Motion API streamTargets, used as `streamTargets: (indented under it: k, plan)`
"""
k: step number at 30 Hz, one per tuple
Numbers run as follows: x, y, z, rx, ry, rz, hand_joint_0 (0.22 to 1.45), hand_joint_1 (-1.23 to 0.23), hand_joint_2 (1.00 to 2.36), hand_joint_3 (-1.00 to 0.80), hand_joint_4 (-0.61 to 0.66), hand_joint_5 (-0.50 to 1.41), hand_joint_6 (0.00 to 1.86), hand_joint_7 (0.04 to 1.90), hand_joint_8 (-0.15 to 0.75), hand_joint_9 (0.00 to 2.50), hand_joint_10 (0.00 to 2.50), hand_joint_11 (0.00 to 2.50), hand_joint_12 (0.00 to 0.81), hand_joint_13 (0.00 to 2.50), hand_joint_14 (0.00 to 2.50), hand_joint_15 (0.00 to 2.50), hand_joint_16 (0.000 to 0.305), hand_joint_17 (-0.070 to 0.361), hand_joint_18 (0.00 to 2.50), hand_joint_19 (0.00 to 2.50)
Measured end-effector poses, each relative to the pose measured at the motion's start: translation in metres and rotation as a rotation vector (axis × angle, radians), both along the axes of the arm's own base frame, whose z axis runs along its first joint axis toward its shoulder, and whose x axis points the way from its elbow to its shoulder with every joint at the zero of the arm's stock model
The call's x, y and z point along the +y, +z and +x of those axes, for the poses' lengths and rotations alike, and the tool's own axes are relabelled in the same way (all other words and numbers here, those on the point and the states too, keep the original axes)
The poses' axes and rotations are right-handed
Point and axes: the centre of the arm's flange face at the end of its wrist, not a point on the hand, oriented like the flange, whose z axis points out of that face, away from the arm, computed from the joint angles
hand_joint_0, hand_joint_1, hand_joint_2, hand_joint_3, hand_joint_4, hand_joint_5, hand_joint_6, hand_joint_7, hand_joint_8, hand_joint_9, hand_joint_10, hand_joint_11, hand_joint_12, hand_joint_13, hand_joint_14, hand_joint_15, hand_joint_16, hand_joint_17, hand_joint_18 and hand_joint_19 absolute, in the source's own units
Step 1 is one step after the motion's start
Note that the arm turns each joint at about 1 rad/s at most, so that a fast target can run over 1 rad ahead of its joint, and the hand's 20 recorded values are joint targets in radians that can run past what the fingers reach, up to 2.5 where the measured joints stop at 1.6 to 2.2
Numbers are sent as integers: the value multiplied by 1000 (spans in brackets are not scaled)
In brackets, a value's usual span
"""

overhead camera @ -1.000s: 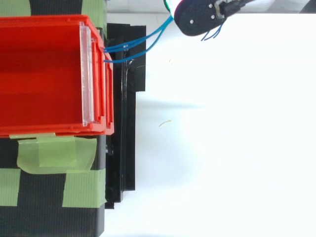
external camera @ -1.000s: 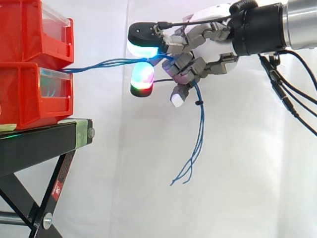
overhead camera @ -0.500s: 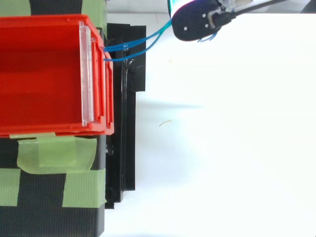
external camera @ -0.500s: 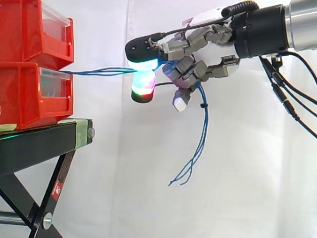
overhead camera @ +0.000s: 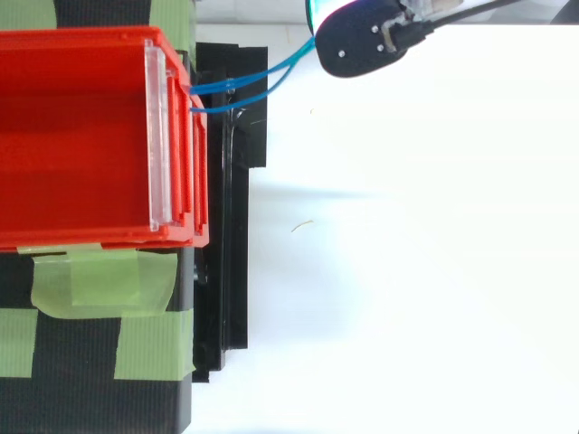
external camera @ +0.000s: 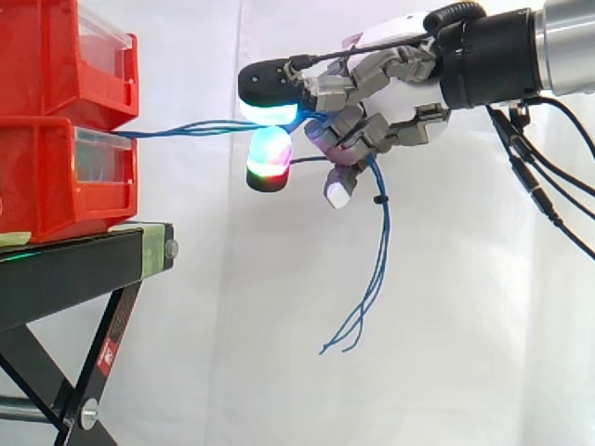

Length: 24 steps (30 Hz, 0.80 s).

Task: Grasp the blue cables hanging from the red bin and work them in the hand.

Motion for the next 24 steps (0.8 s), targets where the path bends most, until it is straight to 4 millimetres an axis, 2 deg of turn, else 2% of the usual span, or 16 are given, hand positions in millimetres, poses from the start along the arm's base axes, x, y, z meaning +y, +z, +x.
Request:
streamTargets:
  k: [4, 7, 8, 17, 22, 24]
  plan:
    - [0, 0, 0, 0, -1, 0, 793, -648, 1009, -765, 253, 286, 427, 1248, 392, 641, 2500, 2500, 496, 966, 2500, 1747, 54, 122, 1085, 589]
    - [0, 0, 0, 0, -1, 0, 829, -656, 1017, -490, 242, 284, 422, 1253, 389, 635, 2500, 2500, 491, 961, 2500, 1735, 53, 119, 1071, 626]
    - [0, 0, 0, 0, -1, 0, 833, -656, 1017, -467, 235, 284, 424, 1245, 388, 634, 2500, 2500, 491, 960, 2500, 1726, 52, 117, 1070, 624]
    - [0, 0, 0, -1, -2, 8, 857, -658, 1012, -107, 287, 293, 471, 1182, 402, 651, 2500, 2500, 513, 1021, 2500, 1687, 67, 151, 1173, 376]
    - [0, 0, 0, -5, -2, 16, 847, -670, 1010, -148, 285, 282, 437, 1199, 402, 619, 2500, 2500, 513, 989, 2500, 1666, 68, 154, 1131, 383]
    - [-1, 0, 0, -6, -3, 21, 807, -681, 1013, -397, 268, 260, 398, 1236, 402, 580, 2500, 2500, 512, 943, 2500, 1708, 63, 141, 1065, 474]
